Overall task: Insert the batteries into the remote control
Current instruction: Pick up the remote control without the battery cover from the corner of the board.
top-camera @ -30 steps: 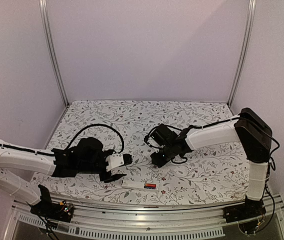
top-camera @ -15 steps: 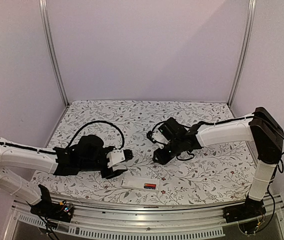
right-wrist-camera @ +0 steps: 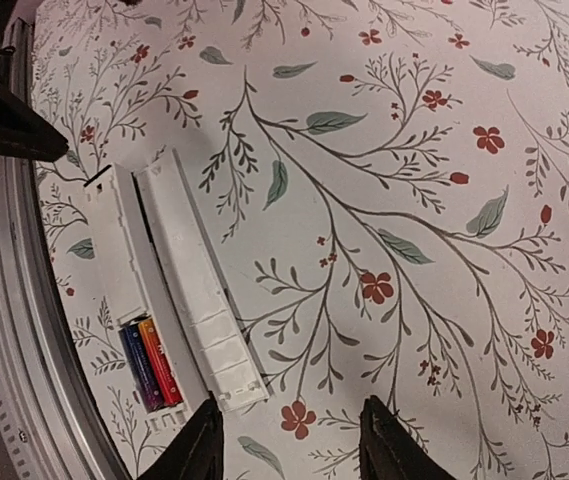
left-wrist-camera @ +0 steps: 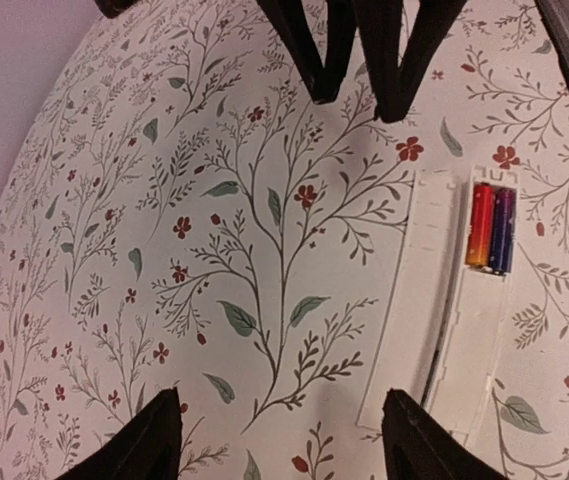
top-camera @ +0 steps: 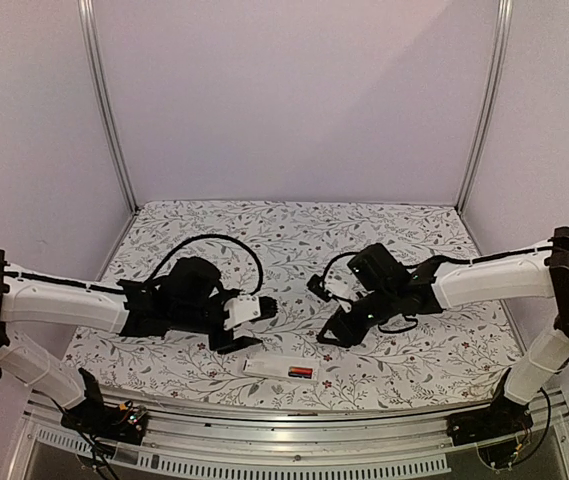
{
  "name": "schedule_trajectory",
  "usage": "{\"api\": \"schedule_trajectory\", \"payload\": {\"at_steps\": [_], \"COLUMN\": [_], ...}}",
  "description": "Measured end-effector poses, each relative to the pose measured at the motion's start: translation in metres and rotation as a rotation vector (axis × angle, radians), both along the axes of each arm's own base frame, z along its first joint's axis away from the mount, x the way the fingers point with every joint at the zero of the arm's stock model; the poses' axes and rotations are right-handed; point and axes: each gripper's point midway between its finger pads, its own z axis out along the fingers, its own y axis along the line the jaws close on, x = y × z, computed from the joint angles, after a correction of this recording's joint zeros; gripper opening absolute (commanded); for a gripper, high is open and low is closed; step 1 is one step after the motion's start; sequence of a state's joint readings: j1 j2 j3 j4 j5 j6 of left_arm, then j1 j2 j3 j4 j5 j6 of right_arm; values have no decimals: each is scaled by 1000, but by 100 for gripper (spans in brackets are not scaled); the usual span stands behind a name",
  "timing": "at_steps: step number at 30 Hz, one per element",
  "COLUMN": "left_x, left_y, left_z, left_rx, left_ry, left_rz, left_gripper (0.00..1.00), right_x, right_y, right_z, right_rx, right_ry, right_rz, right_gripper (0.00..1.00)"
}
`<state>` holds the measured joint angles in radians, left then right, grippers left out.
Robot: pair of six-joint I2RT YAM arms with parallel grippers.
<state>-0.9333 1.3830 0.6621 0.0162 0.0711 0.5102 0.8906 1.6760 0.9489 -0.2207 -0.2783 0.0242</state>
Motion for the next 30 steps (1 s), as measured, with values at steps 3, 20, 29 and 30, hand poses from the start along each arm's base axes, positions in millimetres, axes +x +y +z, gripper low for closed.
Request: {"api": "schedule_trajectory", "payload": {"at_steps": [3, 20, 29, 30], "left_x": [-23, -72, -73, -74], "left_y": [-14, -32, -35, -35], "left_z": [-7, -81, -62, -59], "left_rx": [14, 179, 131, 125], "left_ry": [49, 183, 169, 169], "left_rz": [-91, -245, -230, -227], "left_gripper": [74, 39, 16, 14], "right_x": [-13, -34, -33, -33], "right_y": [-4, -11, -10, -10], "right_z": [21, 14, 16, 16], "right_rx": [85, 189, 197, 197], "right_ry": [-24, -41, -50, -50], "right_rz": [55, 114, 113, 113], "right_gripper": [58, 62, 62, 62]}}
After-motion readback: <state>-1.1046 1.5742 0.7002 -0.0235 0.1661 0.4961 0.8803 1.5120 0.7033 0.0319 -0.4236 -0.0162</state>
